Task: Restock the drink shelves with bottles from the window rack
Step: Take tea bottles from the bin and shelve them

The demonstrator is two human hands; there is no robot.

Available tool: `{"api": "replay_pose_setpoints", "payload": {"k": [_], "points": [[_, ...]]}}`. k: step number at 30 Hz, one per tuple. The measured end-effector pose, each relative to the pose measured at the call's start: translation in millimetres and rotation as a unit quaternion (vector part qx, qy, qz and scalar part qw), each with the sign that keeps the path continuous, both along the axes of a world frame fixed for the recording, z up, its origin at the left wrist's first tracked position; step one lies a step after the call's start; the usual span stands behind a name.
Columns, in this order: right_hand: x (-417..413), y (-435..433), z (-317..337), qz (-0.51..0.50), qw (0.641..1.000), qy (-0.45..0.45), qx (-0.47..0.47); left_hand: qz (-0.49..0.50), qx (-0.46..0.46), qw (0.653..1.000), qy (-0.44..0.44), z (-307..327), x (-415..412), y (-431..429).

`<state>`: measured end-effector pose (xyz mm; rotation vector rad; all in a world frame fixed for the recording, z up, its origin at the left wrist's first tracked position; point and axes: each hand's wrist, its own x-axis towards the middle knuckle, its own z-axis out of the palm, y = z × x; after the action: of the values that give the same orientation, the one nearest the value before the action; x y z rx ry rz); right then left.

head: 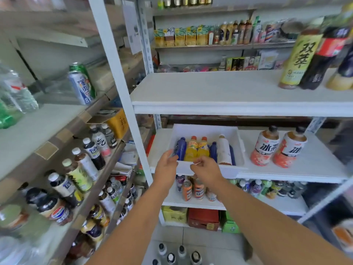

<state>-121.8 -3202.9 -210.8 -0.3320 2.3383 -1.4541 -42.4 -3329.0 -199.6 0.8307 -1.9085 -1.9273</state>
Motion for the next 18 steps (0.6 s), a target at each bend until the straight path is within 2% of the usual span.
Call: {"api": "replay_pose_setpoints", "payload": {"k": [8, 15, 18], "points": [[-54, 27, -8, -0.090, 0.996, -0.007, 0.011, -0.067, -0.030, 0.996, -0.045, -13, -81, 7], [-129, 45, -31, -0.118, 0.989, -0.005, 0.085, -0.103, -0.095, 0.985, -0.100, -35, -161, 27], [-161, 50, -40, -0.091, 0.983, -0.003, 0.159, -0.102, -0.150, 0.972, -0.152, -47, -192, 31]]}}
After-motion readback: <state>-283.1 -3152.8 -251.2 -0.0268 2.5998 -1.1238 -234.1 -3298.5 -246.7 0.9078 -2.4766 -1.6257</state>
